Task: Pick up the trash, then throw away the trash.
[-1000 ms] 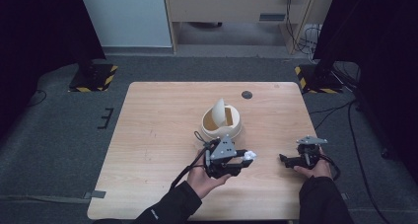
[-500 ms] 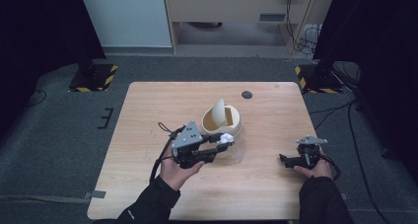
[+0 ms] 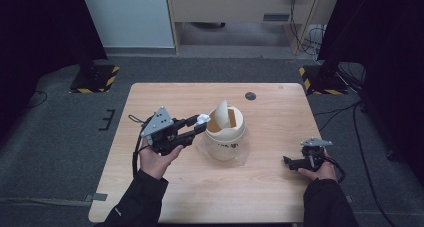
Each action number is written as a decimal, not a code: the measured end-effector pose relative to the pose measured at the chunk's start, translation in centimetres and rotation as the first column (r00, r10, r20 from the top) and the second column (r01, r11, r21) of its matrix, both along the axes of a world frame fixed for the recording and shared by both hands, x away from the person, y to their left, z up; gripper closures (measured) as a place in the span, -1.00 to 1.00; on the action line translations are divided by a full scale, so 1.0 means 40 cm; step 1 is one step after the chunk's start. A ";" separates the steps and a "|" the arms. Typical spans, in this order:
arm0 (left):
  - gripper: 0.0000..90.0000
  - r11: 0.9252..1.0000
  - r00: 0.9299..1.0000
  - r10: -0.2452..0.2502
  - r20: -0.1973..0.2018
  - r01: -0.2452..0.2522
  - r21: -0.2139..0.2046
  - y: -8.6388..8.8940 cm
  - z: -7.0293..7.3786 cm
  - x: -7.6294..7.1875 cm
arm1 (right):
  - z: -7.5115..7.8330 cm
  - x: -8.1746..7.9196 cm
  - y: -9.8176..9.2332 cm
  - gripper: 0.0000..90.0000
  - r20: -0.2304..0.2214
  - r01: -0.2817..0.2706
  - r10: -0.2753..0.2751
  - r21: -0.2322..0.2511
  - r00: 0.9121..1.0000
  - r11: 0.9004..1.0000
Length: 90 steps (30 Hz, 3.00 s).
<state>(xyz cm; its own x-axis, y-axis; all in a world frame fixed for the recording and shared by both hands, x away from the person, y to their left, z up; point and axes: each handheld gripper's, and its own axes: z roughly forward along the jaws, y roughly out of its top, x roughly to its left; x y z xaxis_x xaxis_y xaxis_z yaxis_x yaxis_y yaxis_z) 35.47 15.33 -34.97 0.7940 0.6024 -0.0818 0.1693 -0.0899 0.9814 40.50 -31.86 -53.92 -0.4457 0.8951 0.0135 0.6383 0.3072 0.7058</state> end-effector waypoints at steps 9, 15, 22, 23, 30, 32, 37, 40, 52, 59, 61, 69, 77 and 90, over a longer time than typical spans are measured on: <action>0.42 0.998 0.998 0.055 0.012 -0.055 -0.026 0.042 0.003 0.024 | 0.000 0.000 0.000 -0.98 0.000 0.000 0.000 0.000 1.000 1.000; 0.42 0.996 0.996 0.088 0.016 -0.088 -0.030 0.053 -0.004 0.047 | 0.000 0.000 0.000 -0.98 0.000 0.000 0.000 0.000 1.000 1.000; 0.41 0.993 0.993 0.115 0.004 -0.115 -0.011 0.056 -0.028 0.084 | 0.000 0.000 0.000 -0.98 0.001 -0.002 0.002 -0.002 1.000 1.000; 0.41 0.993 0.993 0.117 0.001 -0.117 -0.009 0.056 -0.034 0.088 | 0.000 0.000 0.000 -0.98 0.001 -0.002 0.002 -0.002 1.000 1.000; 0.40 0.991 0.991 0.129 -0.021 -0.128 0.025 0.055 -0.067 0.113 | 0.000 0.000 0.000 -0.99 0.001 -0.002 0.002 -0.002 1.000 1.000; 0.41 0.991 0.992 0.128 -0.022 -0.127 0.031 0.051 -0.074 0.119 | 0.000 0.000 0.000 -0.98 0.001 -0.002 0.002 -0.002 1.000 1.000; 0.42 0.992 0.993 0.113 -0.039 -0.111 0.061 0.033 -0.095 0.135 | 0.000 0.000 0.000 -0.98 0.001 -0.002 0.002 -0.003 1.000 1.000; 0.42 0.992 0.993 0.105 -0.045 -0.102 0.071 0.023 -0.105 0.142 | 0.000 0.000 0.000 -0.99 0.001 -0.002 0.002 -0.003 1.000 1.000; 0.42 0.990 0.993 0.101 -0.068 -0.094 0.101 0.000 -0.134 0.167 | 0.000 0.000 0.001 -0.99 0.000 -0.002 0.002 -0.004 1.000 1.000; 0.42 0.990 0.993 0.091 -0.081 -0.082 0.114 -0.012 -0.147 0.176 | 0.000 0.000 0.001 -0.99 0.001 -0.006 0.006 -0.005 1.000 1.000; 0.42 0.990 0.992 0.090 -0.086 -0.080 0.119 -0.015 -0.152 0.180 | 0.000 0.000 0.001 -0.99 0.002 -0.006 0.006 -0.005 1.000 1.000; 0.42 0.988 0.991 0.084 -0.100 -0.070 0.135 -0.028 -0.169 0.192 | 0.000 0.000 0.001 -0.99 0.001 -0.008 0.008 -0.003 1.000 1.000; 0.42 0.988 0.991 0.076 -0.111 -0.060 0.140 -0.041 -0.180 0.201 | 0.000 0.000 0.002 -0.99 0.001 -0.008 0.008 -0.004 1.000 1.000; 0.42 0.986 0.990 0.062 -0.123 -0.042 0.159 -0.061 -0.191 0.206 | 0.000 0.000 0.002 -0.99 0.000 -0.007 0.007 -0.002 1.000 1.000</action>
<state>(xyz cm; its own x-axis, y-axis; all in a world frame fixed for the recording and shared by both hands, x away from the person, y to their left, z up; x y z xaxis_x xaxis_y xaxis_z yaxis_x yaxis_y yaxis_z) 43.72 12.89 -42.60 0.7501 0.6562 -0.0817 0.3002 -0.2278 0.9263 40.48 -31.78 -53.91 -0.4523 0.8918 0.0118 0.6361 0.3134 0.7051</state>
